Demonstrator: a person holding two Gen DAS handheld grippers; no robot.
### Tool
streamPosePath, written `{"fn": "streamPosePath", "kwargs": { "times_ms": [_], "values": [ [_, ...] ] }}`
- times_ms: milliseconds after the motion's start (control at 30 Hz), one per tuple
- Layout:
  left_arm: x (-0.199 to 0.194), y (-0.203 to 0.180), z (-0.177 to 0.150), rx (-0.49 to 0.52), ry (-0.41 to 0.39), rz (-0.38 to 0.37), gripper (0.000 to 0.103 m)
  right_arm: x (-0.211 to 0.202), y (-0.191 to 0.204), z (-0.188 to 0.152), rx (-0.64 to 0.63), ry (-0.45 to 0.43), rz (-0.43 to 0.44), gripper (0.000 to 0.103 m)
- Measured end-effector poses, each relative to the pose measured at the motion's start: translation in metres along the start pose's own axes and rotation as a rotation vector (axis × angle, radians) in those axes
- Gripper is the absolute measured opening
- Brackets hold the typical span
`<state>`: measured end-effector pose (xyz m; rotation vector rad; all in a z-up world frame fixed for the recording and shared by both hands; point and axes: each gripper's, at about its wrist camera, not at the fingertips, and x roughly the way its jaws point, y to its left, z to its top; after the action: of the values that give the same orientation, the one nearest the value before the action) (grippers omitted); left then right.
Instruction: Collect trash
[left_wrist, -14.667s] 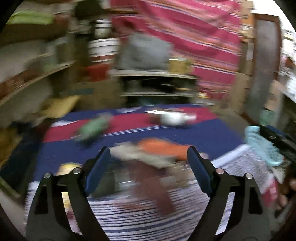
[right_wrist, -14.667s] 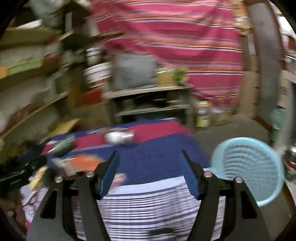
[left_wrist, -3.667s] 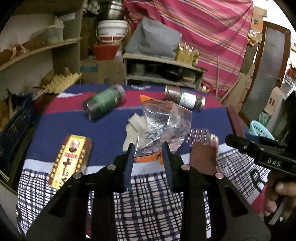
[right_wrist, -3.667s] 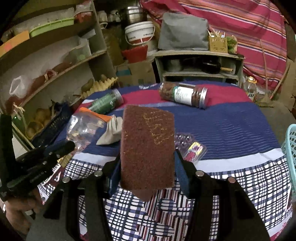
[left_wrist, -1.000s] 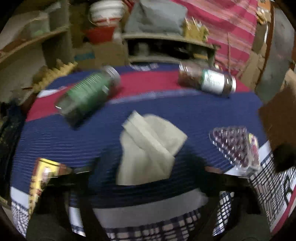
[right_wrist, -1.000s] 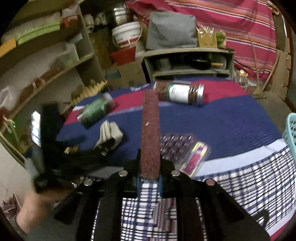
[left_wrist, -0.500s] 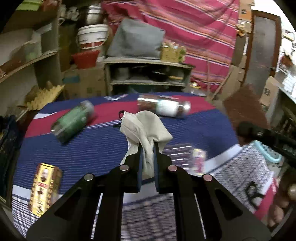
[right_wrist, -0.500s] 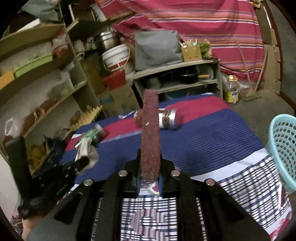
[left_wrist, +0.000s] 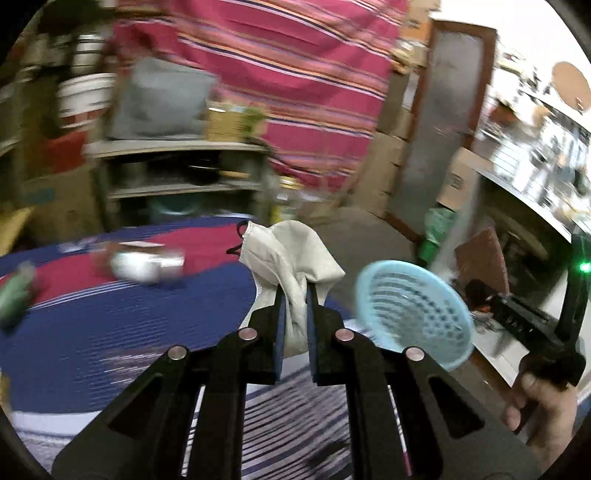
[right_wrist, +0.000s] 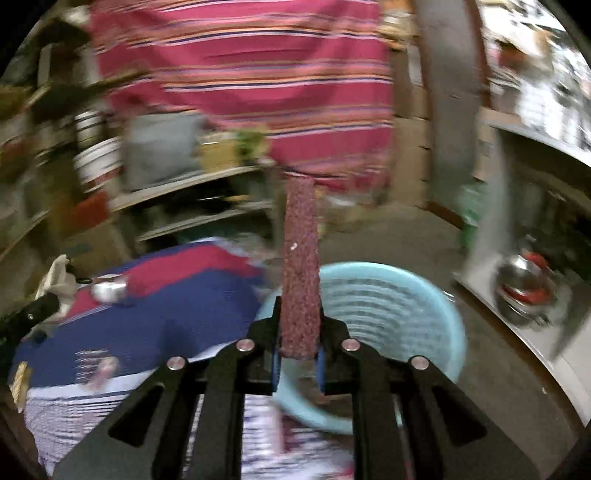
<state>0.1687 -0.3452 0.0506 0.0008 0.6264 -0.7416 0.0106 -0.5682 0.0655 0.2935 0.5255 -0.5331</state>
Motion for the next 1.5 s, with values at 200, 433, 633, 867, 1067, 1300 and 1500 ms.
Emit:
{"fn": "streamPosePath", "kwargs": {
  "times_ms": [200,433,633,867,1067,1300,1500],
  "values": [
    [0.102,-0.087,-0.004,0.075,0.109,-0.214,0.009,0.028,-0.070,-0.010,0.099,0.044,0.021,0.014],
    [0.150,-0.104,-0.017,0.085,0.185,-0.200,0.067,0.064,-0.078,-0.026,0.066,0.119,-0.002,0.047],
    [0.112,-0.080,-0.014,0.089,0.136,-0.136,0.074,0.039,-0.067,-0.018,0.075,0.063,-0.008,0.053],
    [-0.061,0.004,-0.049,0.070,-0.020,0.110,0.098,-0.064,0.055,-0.015,-0.072,-0.092,-0.103,0.084],
    [-0.199,0.081,-0.119,-0.041,-0.126,0.280,0.098,-0.183,0.157,-0.122,-0.080,-0.257,-0.152,0.099],
    [-0.232,0.109,-0.170,-0.106,-0.141,0.356,0.098,-0.210,0.177,-0.171,-0.100,-0.281,-0.096,0.099],
    [-0.223,0.104,-0.182,-0.077,-0.164,0.356,0.098,-0.180,0.189,-0.170,-0.160,-0.164,-0.114,0.099]
  ]
}}
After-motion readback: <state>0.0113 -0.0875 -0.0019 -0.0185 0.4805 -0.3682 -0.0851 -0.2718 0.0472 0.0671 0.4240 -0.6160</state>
